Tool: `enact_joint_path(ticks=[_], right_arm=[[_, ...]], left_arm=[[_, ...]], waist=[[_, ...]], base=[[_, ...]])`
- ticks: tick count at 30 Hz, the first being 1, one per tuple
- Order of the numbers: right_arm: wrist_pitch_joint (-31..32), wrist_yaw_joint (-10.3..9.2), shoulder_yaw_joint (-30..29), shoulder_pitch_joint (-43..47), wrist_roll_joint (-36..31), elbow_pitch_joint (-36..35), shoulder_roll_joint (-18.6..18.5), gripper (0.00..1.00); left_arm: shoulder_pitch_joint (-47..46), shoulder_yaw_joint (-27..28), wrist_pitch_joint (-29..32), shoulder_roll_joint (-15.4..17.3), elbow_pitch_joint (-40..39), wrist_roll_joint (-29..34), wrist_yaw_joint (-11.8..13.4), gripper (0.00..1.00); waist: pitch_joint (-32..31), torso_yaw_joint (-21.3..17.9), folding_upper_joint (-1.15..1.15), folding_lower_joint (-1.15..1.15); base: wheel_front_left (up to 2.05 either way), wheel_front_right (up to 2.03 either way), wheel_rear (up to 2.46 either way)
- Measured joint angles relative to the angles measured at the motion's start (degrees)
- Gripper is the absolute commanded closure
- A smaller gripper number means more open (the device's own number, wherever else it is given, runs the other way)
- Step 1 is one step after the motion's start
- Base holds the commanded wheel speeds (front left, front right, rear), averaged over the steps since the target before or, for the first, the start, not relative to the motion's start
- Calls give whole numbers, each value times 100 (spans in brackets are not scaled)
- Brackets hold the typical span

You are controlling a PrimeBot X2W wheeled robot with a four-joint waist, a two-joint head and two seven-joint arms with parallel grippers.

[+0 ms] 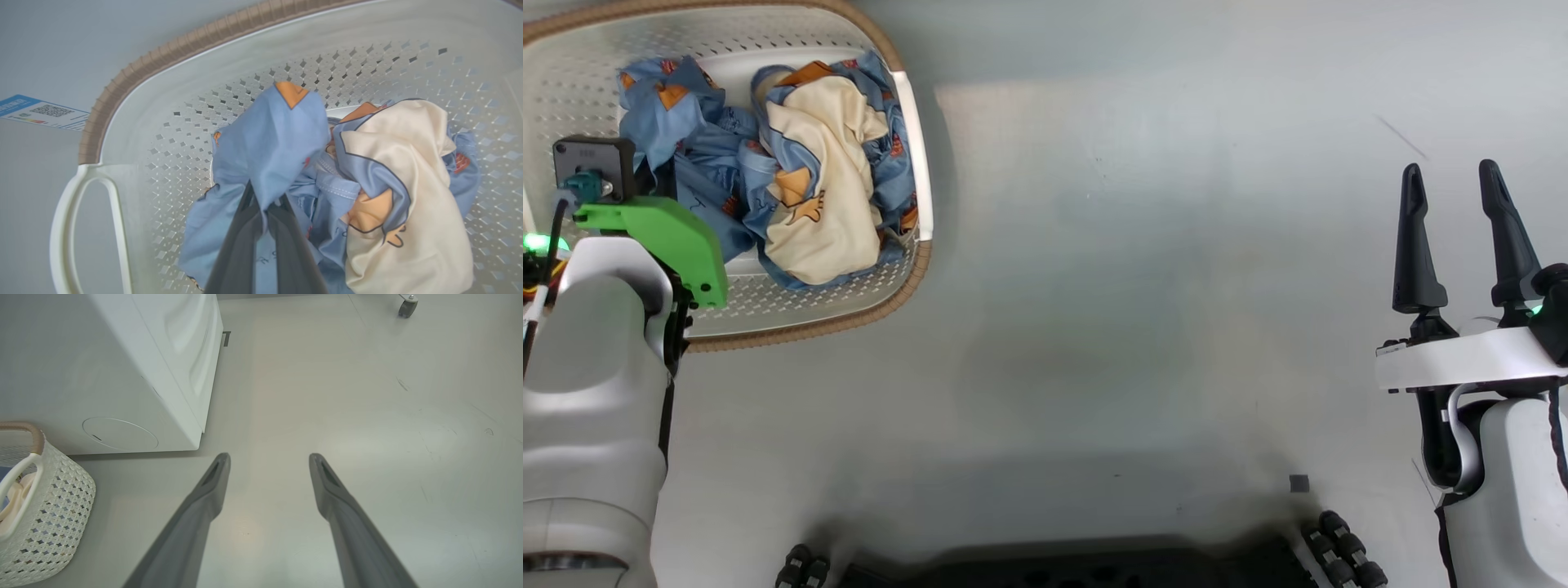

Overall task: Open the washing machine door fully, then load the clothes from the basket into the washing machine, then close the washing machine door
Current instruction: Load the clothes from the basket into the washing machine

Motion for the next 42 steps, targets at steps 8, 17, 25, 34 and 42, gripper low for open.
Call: enact_joint_path(ticks=[8,17,25,34,42], right_arm=[[0,0,69,1,-2,111,-37,0],[0,0,179,-1,-2,242,-46,0],[0,0,224,26,-2,336,-71,0],[0,0,346,30,11,460,-66,0],[0,0,366,140,51,580,-65,0]], left_arm=[[255,25,-275,-44,80,-135,-43,100],[499,135,-402,-123,77,-266,-67,100],[698,137,-452,-164,-146,-311,-96,100],[985,301,-454,-162,-1096,-385,-101,100],[1554,464,-454,-199,-1875,-515,-101,100]], waist=[[-372,68,0,0],[-804,117,0,0],[-1195,162,0,0],[-1580,199,0,0],[-1991,211,0,0]], base=[[0,0,0],[0,0,0],[0,0,0],[0,0,0],[0,0,0]])
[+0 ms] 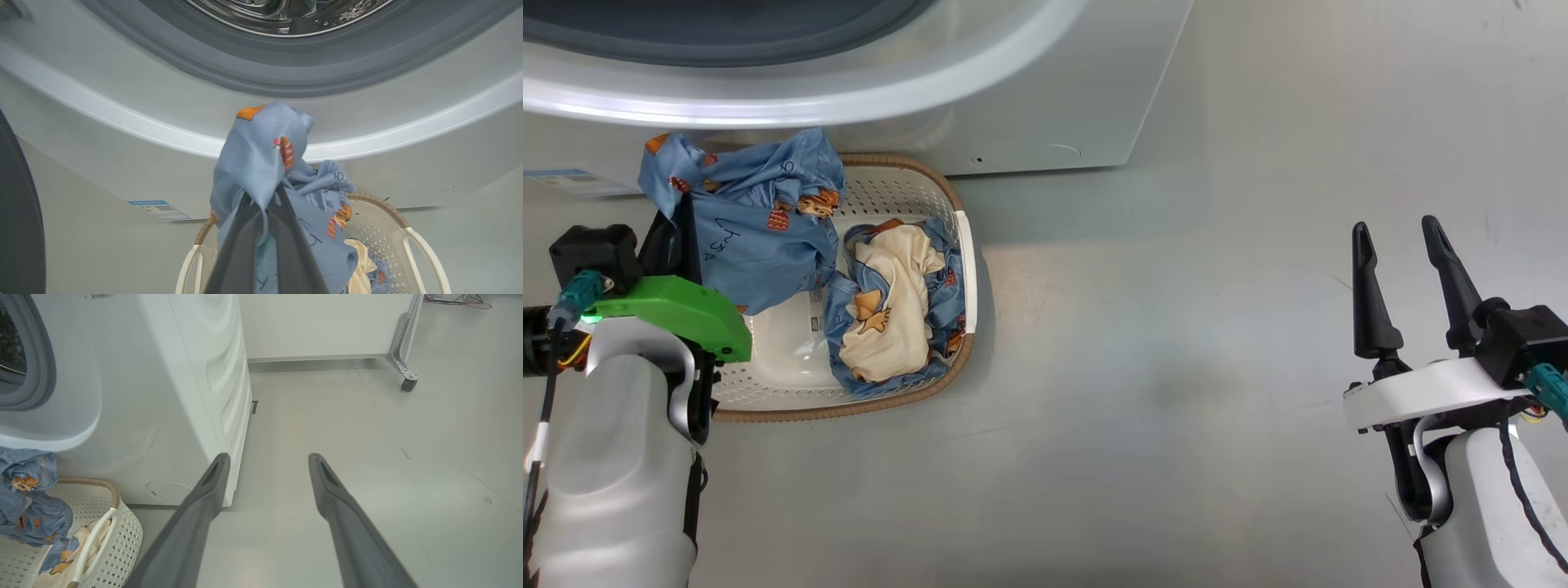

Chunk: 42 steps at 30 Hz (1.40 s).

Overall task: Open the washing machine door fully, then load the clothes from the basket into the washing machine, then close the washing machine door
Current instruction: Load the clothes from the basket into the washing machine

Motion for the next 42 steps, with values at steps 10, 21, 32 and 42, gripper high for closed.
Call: enact_joint_path(ticks=[10,21,32,42], right_arm=[[0,0,27,234,2,172,-10,0],[1,0,123,609,22,347,-13,0],[1,0,254,965,45,493,-7,0],[1,0,283,1257,55,536,5,0]], left_arm=[[732,240,0,-149,-938,-8,-1,100],[1576,500,-1,-188,-1836,1,-1,100],[2475,794,-1,-248,-2468,51,2,100],[3158,866,-1,-293,-2813,75,2,100]], waist=[[-614,34,0,0],[-1385,51,0,0],[-2190,-23,0,0],[-2795,-146,0,0]], base=[[0,0,0],[0,0,0],[0,0,0],[0,0,0]])
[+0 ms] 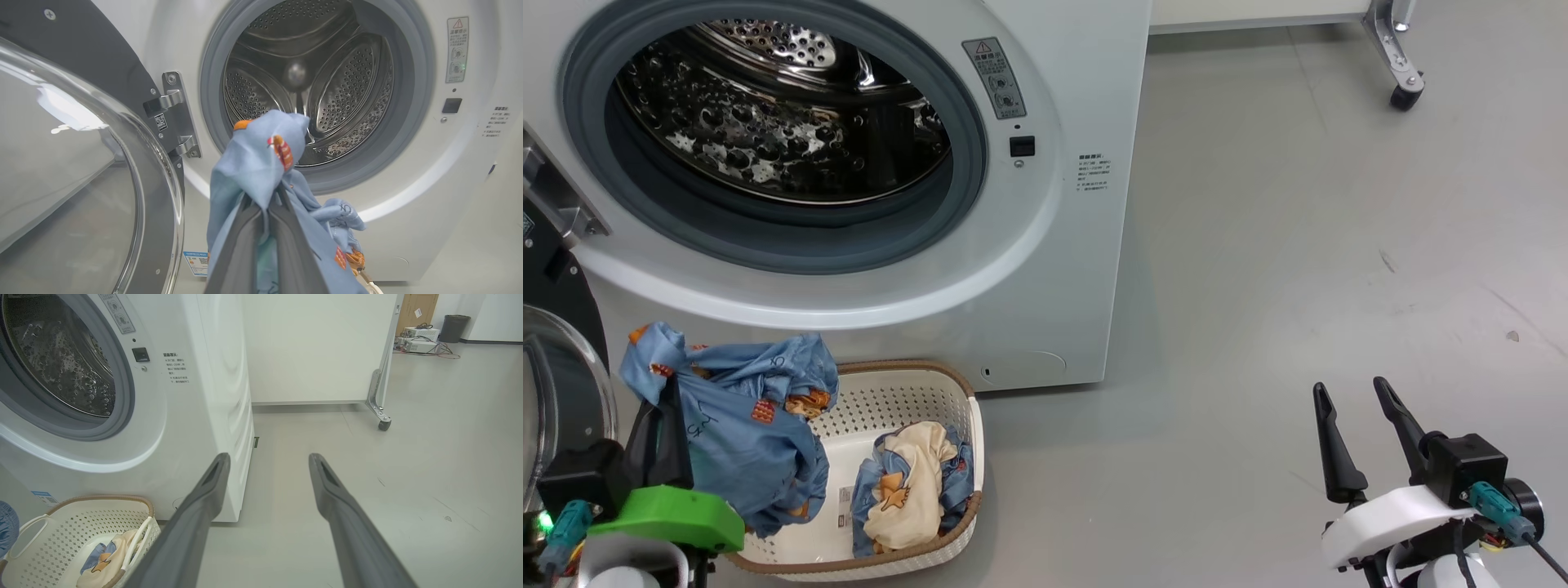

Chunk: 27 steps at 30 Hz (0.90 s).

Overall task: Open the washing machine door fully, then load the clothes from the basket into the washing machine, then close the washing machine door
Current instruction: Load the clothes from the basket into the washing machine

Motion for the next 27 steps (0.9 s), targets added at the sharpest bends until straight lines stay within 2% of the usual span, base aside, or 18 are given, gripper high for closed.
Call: enact_joint_path(ticks=[8,27], right_arm=[[0,0,-5,165,0,-11,-7,0],[0,0,-20,173,1,-114,-15,0]], left_arm=[[396,68,0,-26,-233,19,0,100],[620,75,1,-67,-560,20,-1,100]], waist=[[-299,-97,0,0],[-232,-99,0,0]], base=[[0,0,0],[0,0,0]])
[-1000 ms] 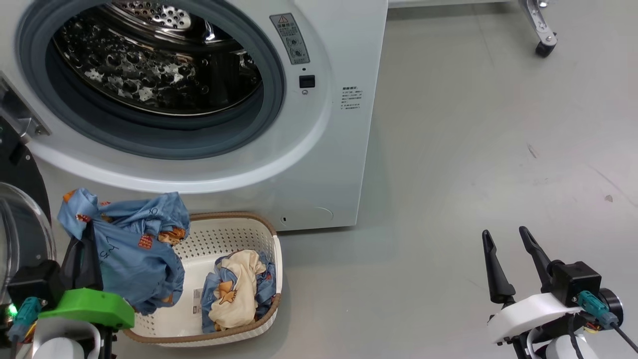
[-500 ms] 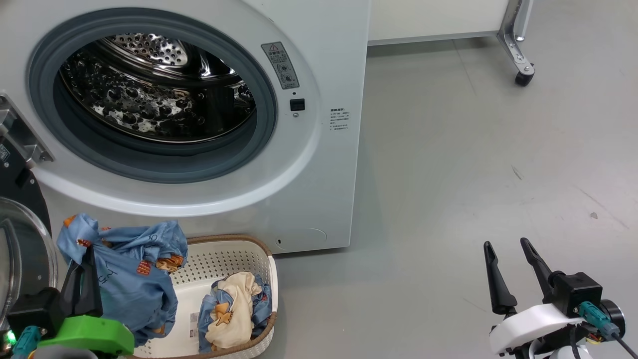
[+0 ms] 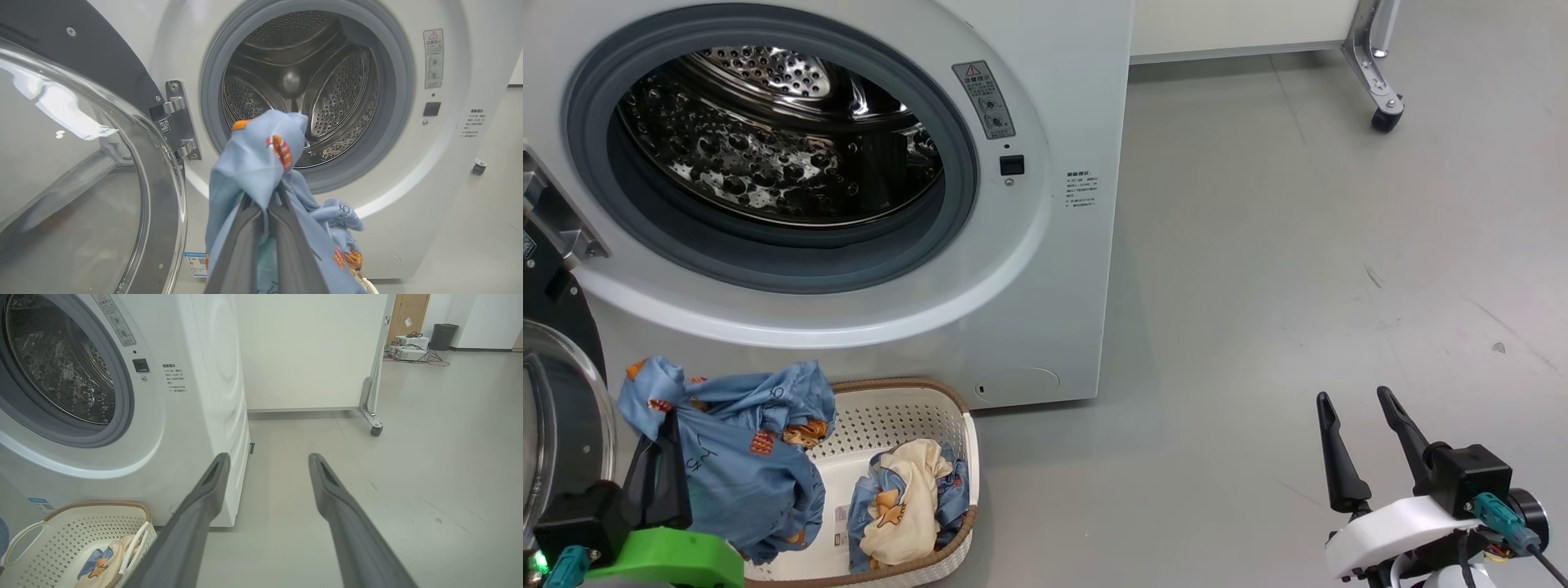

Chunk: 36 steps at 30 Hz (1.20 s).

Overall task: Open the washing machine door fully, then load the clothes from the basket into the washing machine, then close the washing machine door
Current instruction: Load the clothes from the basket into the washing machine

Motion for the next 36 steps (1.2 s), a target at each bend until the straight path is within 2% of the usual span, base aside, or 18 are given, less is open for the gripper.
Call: enact_joint_path(ticks=[17,29,36], right_arm=[[0,0,-14,0,25,-120,-7,0],[0,0,-37,-20,38,-224,-19,0],[0,0,3,-84,38,-266,-21,0]], left_arm=[[40,-12,-1,-34,-203,12,-1,100],[-6,-77,-1,-100,-311,11,-3,100],[-352,-76,-1,-108,-314,-5,-20,100]], waist=[[186,3,0,0],[584,-3,0,0],[863,-28,0,0]], base=[[0,0,0],[0,0,0],[0,0,0]])
